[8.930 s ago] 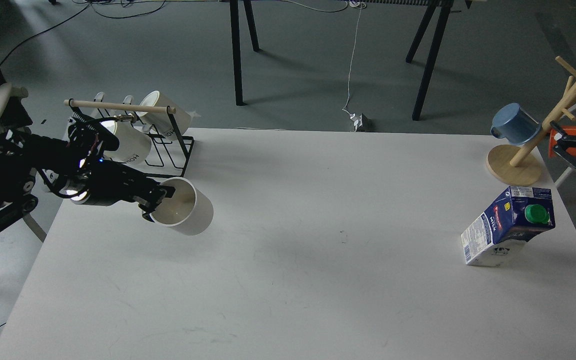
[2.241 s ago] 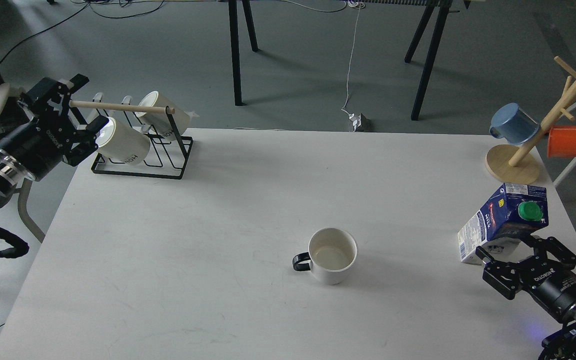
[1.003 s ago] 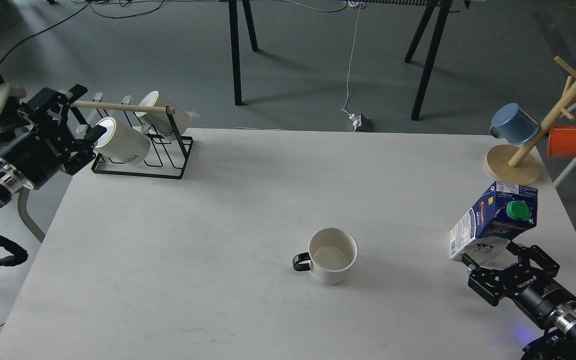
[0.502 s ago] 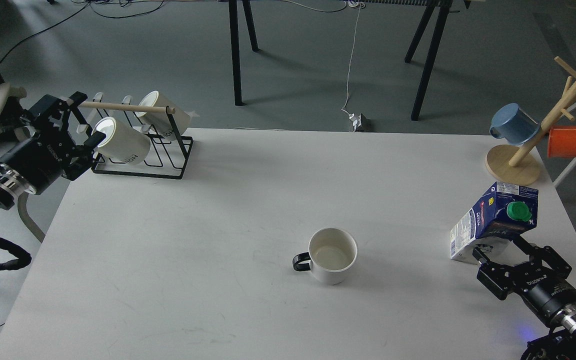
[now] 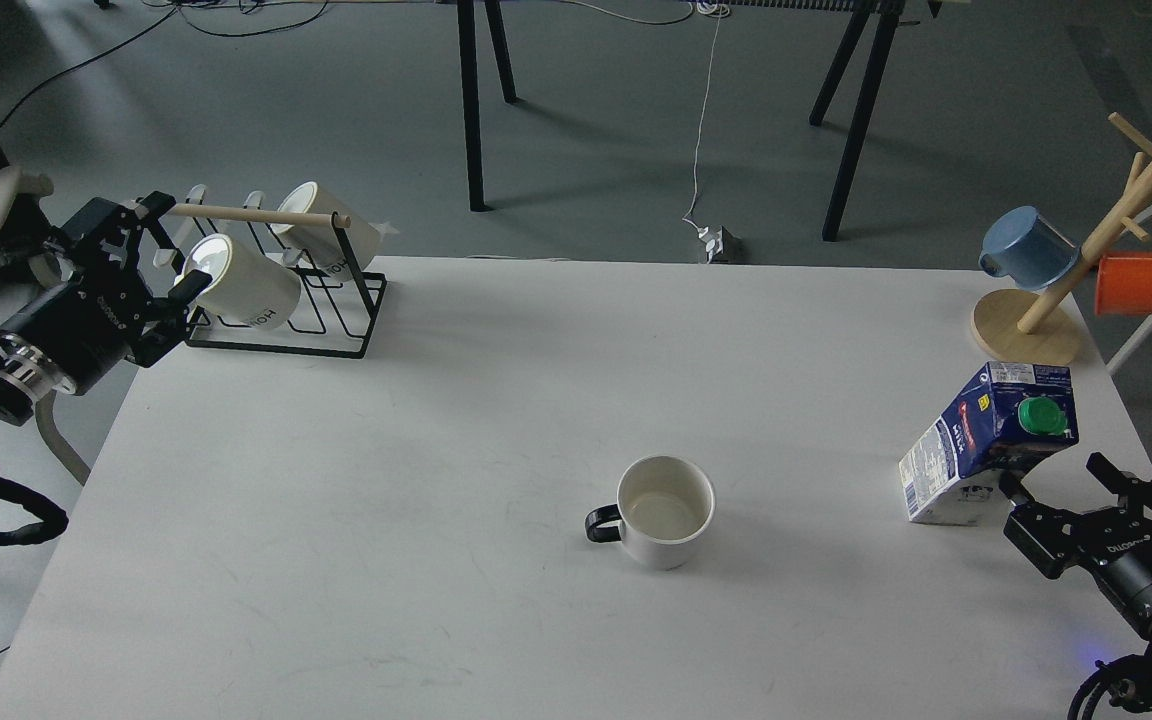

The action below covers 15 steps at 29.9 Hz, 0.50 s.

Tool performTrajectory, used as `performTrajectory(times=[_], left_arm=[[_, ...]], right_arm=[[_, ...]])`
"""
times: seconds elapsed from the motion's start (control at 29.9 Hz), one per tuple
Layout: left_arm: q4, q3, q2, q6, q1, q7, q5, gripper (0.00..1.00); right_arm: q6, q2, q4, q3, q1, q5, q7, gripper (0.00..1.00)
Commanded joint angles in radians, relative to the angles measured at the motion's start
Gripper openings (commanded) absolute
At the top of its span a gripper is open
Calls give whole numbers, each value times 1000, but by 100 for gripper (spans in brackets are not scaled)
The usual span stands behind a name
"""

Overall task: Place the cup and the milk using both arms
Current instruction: 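Close the right gripper around the milk carton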

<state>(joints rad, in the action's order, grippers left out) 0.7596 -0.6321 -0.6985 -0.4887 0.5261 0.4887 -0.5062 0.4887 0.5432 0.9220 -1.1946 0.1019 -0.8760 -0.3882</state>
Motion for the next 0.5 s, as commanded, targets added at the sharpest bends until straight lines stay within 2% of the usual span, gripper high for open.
performTrajectory(times=[0.0, 0.47], left_arm=[[0, 0, 1, 0, 0, 0, 0, 99], [-19, 2, 2, 0, 0, 0, -2, 99]], right_arm=[[0, 3, -14, -3, -5, 0, 0, 99], [0, 9, 47, 62, 35, 11, -14, 99]])
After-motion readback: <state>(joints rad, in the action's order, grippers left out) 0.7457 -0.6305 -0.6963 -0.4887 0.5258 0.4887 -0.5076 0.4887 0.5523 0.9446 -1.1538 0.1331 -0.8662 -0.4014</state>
